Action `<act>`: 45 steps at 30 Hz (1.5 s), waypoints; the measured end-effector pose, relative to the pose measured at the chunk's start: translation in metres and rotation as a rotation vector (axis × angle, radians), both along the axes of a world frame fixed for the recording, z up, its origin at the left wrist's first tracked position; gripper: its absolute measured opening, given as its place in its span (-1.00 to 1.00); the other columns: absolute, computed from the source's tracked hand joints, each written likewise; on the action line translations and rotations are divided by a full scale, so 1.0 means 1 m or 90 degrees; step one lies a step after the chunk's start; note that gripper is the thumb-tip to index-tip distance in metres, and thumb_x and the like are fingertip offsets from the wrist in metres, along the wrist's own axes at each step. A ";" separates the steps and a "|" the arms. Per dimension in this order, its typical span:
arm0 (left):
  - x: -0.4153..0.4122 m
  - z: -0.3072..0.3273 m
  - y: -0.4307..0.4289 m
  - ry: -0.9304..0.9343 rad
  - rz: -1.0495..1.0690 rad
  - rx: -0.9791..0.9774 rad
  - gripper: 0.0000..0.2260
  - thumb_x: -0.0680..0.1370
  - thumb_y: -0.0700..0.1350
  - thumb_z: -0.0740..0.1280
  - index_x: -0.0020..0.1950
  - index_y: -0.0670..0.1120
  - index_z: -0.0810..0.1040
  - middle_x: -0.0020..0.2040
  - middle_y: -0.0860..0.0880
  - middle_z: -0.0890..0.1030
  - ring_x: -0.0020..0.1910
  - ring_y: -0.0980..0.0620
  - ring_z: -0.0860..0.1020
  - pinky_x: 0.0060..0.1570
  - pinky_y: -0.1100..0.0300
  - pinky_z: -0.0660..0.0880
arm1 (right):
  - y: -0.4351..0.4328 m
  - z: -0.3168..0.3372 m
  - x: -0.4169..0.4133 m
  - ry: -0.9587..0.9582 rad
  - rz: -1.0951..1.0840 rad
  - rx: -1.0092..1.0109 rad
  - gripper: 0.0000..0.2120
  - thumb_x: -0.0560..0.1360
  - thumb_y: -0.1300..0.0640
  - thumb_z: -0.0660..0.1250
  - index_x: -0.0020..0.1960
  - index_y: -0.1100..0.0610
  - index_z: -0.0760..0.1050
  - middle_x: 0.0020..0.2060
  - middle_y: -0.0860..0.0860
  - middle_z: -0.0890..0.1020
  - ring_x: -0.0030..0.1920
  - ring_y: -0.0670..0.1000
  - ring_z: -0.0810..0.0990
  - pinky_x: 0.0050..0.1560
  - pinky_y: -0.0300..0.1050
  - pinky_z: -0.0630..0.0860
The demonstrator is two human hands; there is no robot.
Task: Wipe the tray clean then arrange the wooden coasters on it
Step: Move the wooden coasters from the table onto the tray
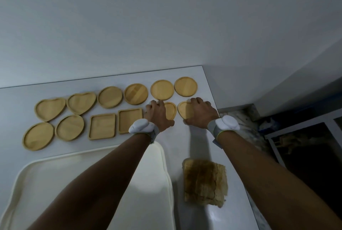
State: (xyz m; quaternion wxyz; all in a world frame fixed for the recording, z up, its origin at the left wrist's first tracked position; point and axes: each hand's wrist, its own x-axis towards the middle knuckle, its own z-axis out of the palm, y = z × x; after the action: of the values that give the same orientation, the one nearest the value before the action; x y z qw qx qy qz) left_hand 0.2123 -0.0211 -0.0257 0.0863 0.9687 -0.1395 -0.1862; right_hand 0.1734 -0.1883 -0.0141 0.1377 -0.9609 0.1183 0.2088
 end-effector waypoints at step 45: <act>-0.132 0.041 0.200 0.033 0.162 -0.055 -0.27 0.31 0.05 0.52 0.36 -0.21 0.32 0.29 -0.21 0.38 0.27 -0.24 0.37 0.18 -0.03 0.45 | 0.190 0.030 -0.104 -0.034 0.095 -0.012 -0.27 0.26 -0.25 0.40 0.28 0.14 0.35 0.20 0.14 0.48 0.17 0.27 0.45 0.11 0.10 0.40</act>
State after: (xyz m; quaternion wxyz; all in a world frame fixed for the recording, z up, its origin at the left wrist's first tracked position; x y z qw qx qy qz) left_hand 0.0801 0.1784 0.0156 0.1543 0.9689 -0.0214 -0.1925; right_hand 0.0699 0.0016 0.0158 0.1158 -0.9735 0.0449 0.1918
